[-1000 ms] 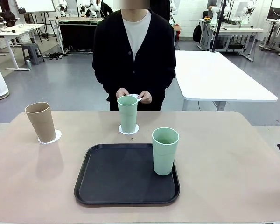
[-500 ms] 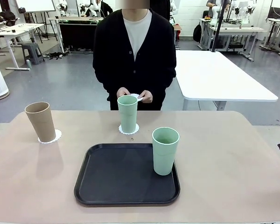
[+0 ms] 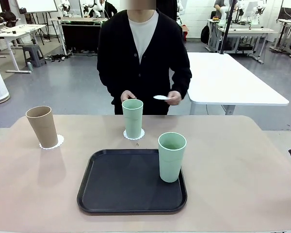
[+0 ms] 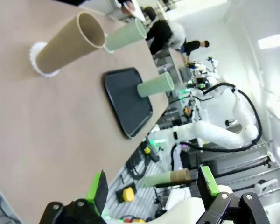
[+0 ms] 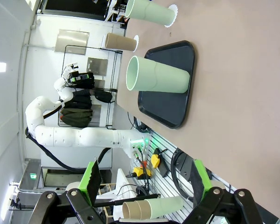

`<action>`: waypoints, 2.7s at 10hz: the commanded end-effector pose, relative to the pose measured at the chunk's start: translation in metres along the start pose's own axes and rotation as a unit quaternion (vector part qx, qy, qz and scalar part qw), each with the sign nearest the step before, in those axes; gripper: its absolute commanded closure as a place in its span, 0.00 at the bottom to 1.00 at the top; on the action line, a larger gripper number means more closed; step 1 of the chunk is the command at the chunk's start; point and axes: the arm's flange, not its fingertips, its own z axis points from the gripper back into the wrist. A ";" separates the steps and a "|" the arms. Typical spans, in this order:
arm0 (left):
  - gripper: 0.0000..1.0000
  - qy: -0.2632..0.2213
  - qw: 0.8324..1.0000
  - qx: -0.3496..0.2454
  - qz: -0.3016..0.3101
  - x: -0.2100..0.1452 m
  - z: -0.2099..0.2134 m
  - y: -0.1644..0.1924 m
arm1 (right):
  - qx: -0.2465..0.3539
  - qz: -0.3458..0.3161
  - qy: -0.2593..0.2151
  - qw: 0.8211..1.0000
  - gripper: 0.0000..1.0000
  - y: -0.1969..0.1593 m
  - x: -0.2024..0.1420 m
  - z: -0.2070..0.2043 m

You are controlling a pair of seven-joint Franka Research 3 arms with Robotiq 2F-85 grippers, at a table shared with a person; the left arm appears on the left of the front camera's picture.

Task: Place coasters on the table and set cups on them.
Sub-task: Take one Reusable plastic cup from the Flat Tray and place it on a coaster set by the human.

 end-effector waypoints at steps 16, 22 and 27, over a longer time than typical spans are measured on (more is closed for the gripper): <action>0.00 -0.003 1.000 0.005 0.007 -0.001 -0.001 -0.001 | -0.316 0.414 0.125 0.844 0.00 0.118 0.072 -0.132; 0.00 -0.003 1.000 0.005 0.007 -0.001 -0.001 -0.001 | -0.352 0.479 0.202 0.778 0.00 0.130 0.076 -0.194; 0.00 -0.003 1.000 0.005 0.007 -0.001 -0.001 -0.001 | -0.310 0.545 0.168 0.761 0.00 0.124 0.086 -0.184</action>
